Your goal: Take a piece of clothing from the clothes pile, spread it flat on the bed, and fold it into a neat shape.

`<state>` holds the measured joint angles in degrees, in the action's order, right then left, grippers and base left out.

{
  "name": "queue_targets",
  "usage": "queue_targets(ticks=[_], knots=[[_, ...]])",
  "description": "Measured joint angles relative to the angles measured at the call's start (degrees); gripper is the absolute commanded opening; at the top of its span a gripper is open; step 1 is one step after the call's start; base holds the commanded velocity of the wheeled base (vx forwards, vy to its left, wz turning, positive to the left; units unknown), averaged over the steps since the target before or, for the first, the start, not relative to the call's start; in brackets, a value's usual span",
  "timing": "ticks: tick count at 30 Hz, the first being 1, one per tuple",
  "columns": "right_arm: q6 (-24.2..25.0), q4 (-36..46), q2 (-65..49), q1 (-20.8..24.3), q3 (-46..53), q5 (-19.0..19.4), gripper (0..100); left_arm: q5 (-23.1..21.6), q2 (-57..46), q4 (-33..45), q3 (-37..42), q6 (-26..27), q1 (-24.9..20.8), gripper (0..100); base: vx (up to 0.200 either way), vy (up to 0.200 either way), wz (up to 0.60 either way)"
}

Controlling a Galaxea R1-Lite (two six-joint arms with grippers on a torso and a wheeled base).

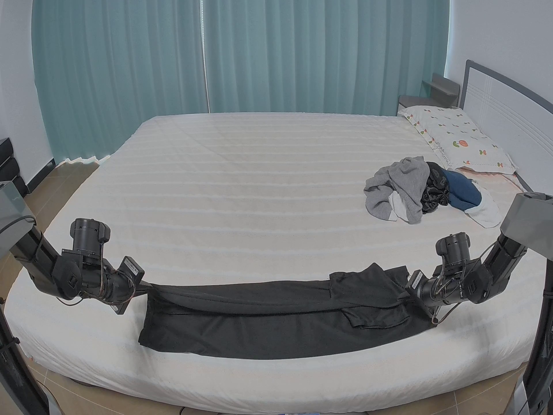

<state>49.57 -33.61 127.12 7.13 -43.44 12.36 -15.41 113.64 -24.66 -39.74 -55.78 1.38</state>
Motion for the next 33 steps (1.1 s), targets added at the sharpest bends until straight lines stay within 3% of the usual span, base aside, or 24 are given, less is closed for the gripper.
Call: queue_targets(ticks=[11,12,32,33], knots=[[-0.2,0.4,-1.0,-0.2,0.7,0.0,0,0.1,0.0,0.0,0.0,0.1,0.0,0,0.000,0.000,0.00],[-0.2,0.3,-1.0,-0.2,0.7,0.1,100,0.1,0.0,0.0,0.0,0.1,0.0,0,0.000,0.000,0.00],[0.2,0.1,0.9,-0.7,-3.1,0.4,100,0.0,0.0,0.0,-0.2,0.1,0.2,0,0.000,0.000,0.00],[0.1,0.1,1.0,-0.7,-3.2,0.5,0,0.0,0.0,0.0,-0.2,0.1,0.3,0,0.000,0.000,0.00]])
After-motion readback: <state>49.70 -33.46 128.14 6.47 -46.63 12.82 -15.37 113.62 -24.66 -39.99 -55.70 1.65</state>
